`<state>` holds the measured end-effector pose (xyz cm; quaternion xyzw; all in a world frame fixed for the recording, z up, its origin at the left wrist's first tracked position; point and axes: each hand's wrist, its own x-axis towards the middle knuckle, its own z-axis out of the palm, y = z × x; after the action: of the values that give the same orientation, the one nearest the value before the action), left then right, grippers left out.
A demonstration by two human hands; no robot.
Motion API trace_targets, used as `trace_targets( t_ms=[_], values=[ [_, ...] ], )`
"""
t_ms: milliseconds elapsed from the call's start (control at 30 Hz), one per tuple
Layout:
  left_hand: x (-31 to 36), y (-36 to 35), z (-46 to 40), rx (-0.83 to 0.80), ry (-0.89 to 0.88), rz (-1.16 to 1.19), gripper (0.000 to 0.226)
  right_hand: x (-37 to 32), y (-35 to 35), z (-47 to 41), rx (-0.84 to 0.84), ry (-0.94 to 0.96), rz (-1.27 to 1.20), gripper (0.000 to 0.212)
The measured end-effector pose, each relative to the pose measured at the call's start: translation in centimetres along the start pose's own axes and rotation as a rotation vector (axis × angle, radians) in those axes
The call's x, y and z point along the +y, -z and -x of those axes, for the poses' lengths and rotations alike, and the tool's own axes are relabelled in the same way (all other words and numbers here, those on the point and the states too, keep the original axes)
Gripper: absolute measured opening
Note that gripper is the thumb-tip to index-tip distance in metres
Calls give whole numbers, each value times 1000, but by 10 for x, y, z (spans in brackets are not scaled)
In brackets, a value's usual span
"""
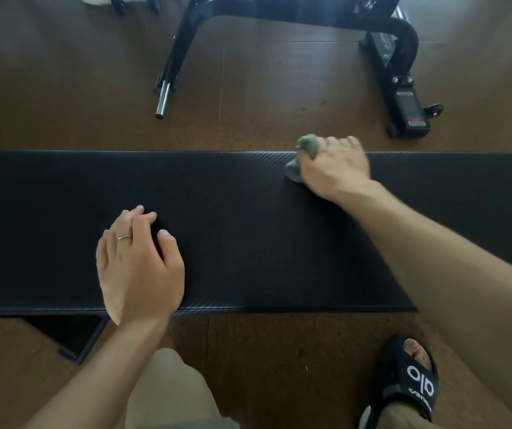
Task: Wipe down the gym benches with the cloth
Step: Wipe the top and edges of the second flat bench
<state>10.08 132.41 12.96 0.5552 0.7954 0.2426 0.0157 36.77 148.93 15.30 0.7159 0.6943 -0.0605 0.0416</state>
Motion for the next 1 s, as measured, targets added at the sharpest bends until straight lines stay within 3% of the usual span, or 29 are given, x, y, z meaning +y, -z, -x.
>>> trace_targets(
  t_ms=[200, 333, 433, 600, 700, 833, 933, 1000],
  values=[
    [-1, 2, -2, -12, -5, -25, 28, -104, -15, 17, 22, 309, -68, 61],
    [1, 4, -1, -13, -5, -31, 27, -79, -17, 68, -78, 443, -45, 70],
    [1, 4, -1, -28, -4, -26, 29, -48, -25, 143, -53, 533, -61, 69],
    [0, 4, 0, -42, -6, -18, 33, -34, -33, 187, -37, 567, -45, 71],
    [-1, 4, -1, -52, -6, -19, 35, -45, -28, 145, -33, 575, -47, 71],
    [-4, 5, -1, -64, -9, 15, 36, -74, -17, 77, -92, 425, -69, 68],
    [-6, 11, -3, -148, -47, 20, 42, -86, -16, 81, -116, 395, -71, 68],
    [-13, 20, -5, -256, -128, 4, 50, -79, -24, 117, -59, 473, -80, 70]
  ],
)
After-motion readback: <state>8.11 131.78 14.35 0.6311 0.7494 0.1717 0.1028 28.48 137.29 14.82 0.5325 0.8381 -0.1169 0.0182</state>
